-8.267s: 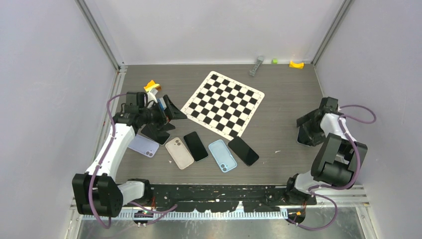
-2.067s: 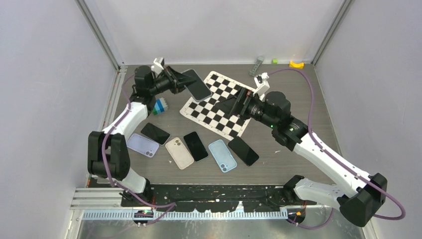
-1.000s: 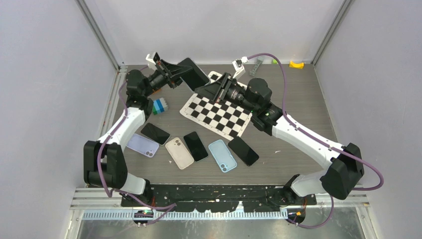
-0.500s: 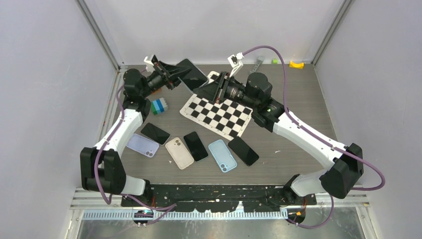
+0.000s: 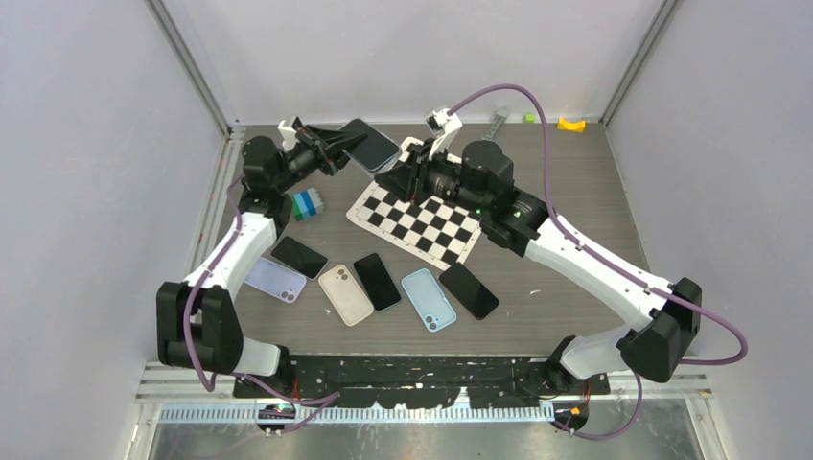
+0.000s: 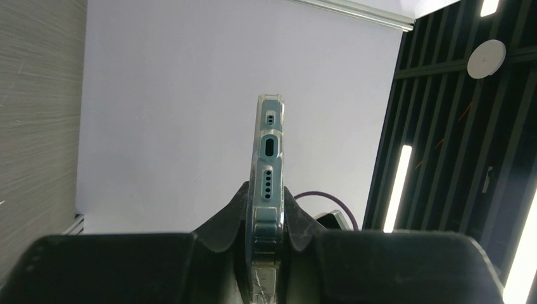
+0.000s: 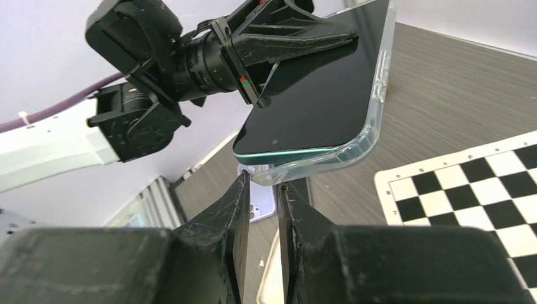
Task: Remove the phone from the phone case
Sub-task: Remove the phone case from the phone.
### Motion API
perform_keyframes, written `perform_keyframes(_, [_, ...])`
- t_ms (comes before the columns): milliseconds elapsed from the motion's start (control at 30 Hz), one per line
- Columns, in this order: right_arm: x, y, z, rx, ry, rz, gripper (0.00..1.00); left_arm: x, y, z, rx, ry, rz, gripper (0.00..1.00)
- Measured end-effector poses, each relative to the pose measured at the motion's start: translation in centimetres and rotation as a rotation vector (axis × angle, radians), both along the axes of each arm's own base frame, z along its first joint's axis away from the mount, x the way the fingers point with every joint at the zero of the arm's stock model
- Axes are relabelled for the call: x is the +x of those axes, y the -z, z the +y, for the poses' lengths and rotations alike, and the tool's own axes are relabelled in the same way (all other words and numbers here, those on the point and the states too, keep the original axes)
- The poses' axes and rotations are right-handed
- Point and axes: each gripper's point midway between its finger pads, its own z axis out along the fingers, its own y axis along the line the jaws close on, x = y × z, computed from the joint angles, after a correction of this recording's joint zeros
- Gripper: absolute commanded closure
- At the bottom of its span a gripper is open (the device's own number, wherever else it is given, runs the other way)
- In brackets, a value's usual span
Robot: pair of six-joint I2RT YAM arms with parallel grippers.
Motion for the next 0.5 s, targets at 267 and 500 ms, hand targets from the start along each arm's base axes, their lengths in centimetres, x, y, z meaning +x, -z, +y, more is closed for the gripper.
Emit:
perform_keyframes(267, [0.4,0.5,-0.5,-0.059,0.064,-0.037,0.44,0.6,1.1,0.1,-0.004,-0.038,0.032,1.00])
perform_keyframes(500, [1.4,6.1,-4.1,-0.151,0.134,0.085,0.10,-1.8,-2.3,-0.9,-0.073,0.063,0.001,1.00])
